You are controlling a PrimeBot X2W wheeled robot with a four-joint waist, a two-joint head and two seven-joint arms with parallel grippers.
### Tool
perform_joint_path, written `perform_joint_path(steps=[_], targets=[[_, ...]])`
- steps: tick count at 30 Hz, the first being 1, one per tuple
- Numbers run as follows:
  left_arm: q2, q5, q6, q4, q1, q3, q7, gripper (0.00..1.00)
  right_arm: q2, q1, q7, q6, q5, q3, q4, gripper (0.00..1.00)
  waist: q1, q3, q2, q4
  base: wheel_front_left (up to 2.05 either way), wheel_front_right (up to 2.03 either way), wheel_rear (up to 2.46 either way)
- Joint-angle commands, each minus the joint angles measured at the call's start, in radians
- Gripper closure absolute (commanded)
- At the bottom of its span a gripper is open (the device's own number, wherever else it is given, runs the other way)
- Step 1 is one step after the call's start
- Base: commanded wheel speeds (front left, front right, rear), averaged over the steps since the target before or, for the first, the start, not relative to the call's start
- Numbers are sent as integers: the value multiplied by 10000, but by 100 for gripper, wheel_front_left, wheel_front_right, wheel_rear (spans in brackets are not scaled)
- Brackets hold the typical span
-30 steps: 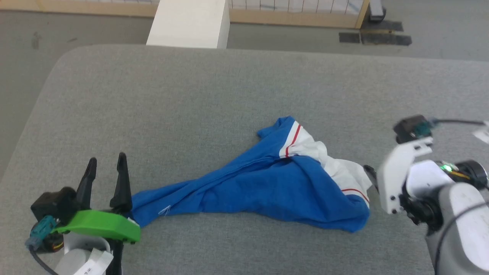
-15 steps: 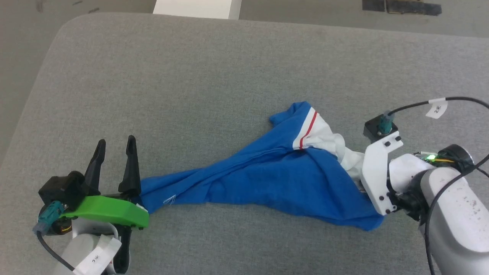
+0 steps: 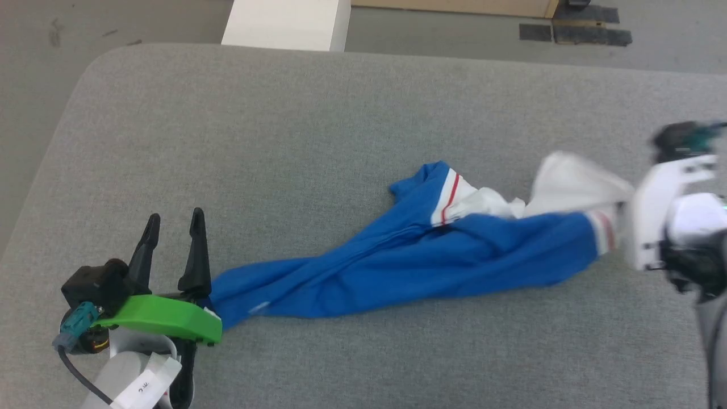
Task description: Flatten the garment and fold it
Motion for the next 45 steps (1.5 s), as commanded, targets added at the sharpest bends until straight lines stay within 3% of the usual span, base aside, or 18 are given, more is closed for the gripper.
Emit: perform_joint_path(steps=[1, 6, 10, 11, 12, 13, 24, 31, 35, 41, 45], targets=[[8, 85, -24, 9, 57, 0, -69, 0, 105, 308, -100, -15, -218, -586, -26, 100, 0, -152, -1, -61, 0, 0, 0], [-6, 44, -40, 22, 93, -76, -35, 0, 784, 1739, 318, -15, -745, -2511, -103, 100, 0, -307, -1, -57, 0, 0, 0], [15, -7, -71, 60, 105, -109, 6, 0, 1569, 2789, 688, -15, -833, -3186, -296, 100, 0, -363, -1, -112, 0, 0, 0], [26, -18, -76, 66, 111, -113, 19, 0, 1724, 2910, 637, -15, -804, -3274, -380, 93, 0, -373, -1, -142, 0, 0, 0], [41, -30, -74, 78, 126, -116, 38, 0, 1876, 3025, 540, -15, -771, -3348, -477, 25, 0, -396, -1, -183, 0, 0, 0], [48, -37, -70, 82, 134, -119, 47, 0, 1963, 3082, 423, -15, -739, -3395, -548, 0, 0, -411, -1, -207, 0, 0, 0], [100, -138, -13, 126, 326, -224, 250, 0, 2460, 3199, -2937, -15, 381, -4469, -1940, 0, 0, -935, -1, -401, 0, 0, 0], [52, -239, 22, 64, 504, -330, 384, 0, 2481, 3805, -3653, -15, 861, -4395, -1784, 0, 0, -1171, -1, -550, 0, 0, 0], [-36, -255, -167, 19, 175, -706, 793, 0, 2482, 3896, -3740, -15, 893, -4348, -1695, 0, 0, -1128, -1, -612, 0, 0, 0], [-407, -157, -797, 355, -1580, -1889, 2364, 0, 2483, 3698, -3679, -15, 824, -4210, -1738, 0, 0, -747, -1, -709, 0, 0, 0], [-941, -193, -1216, 1034, -3272, -2847, 4122, 0, 2483, 3522, -3603, -15, 781, -4080, -1754, 0, 0, -421, -1, -813, 0, 0, 0]])
